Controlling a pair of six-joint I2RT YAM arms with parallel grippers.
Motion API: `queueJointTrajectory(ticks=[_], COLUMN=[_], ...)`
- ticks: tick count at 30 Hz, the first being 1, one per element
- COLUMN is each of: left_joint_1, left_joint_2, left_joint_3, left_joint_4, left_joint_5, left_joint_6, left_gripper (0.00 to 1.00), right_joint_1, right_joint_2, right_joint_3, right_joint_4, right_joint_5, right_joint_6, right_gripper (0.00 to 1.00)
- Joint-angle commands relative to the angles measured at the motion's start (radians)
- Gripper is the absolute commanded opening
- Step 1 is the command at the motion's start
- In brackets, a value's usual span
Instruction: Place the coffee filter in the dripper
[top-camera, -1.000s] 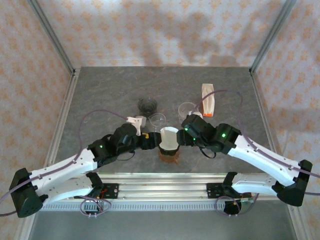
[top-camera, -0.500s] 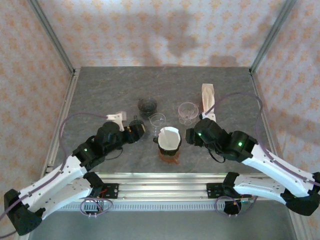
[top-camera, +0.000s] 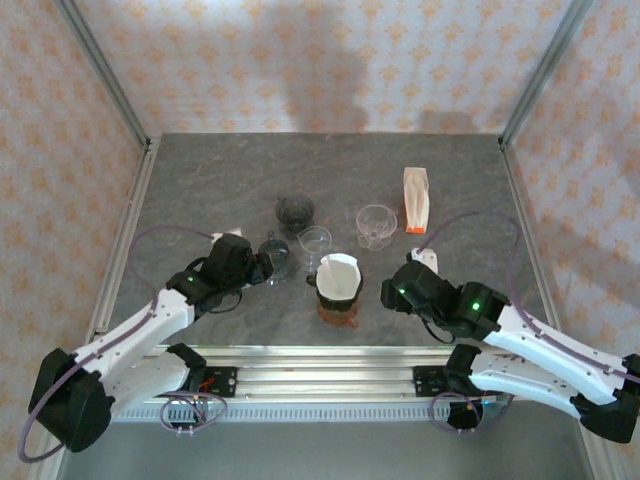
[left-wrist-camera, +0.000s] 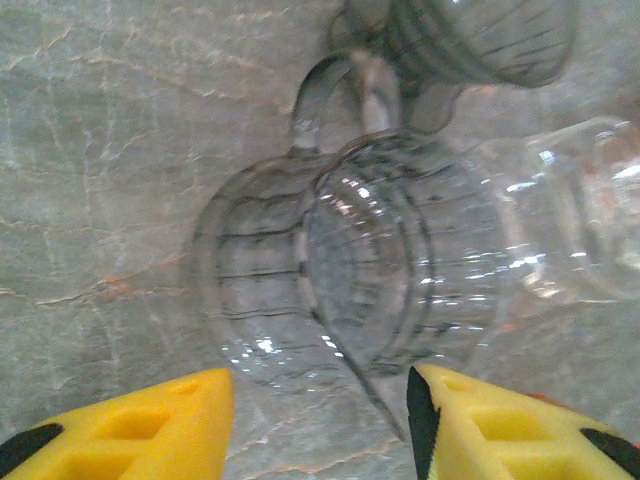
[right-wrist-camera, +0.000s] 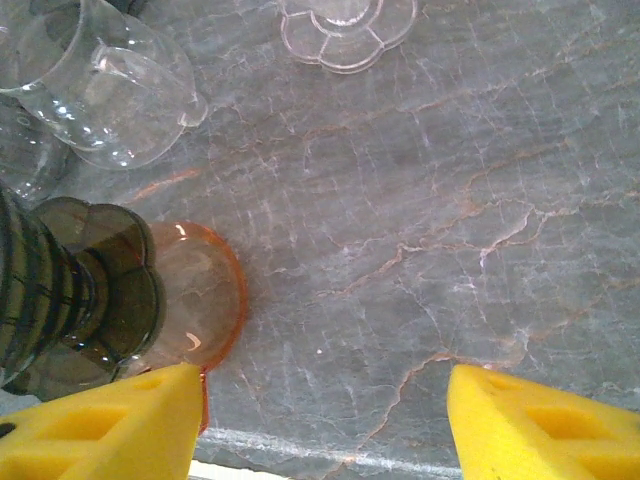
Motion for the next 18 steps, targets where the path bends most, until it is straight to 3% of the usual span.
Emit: queueJointTrajectory(ticks=[1,18], left_joint_1=[0.009,0.018], left_joint_2=[0.058,0.195], left_joint_3=[0.053,0.124], left_joint_4=[-0.011,-0.062], left_joint_5=[-0.07,-0.145], left_joint_6=[0.04,0.055], left_gripper=[0.47,0.24], right_joint_1=[0.0,0.001], right_joint_2=[-0.024,-0.04], right_joint_3=[-0.021,-0.103], right_joint_4=[0.018,0.066], right_joint_5=[-0.001,-0.051], right_joint_6=[0.03,0.027], right_gripper=[0.66,0.67])
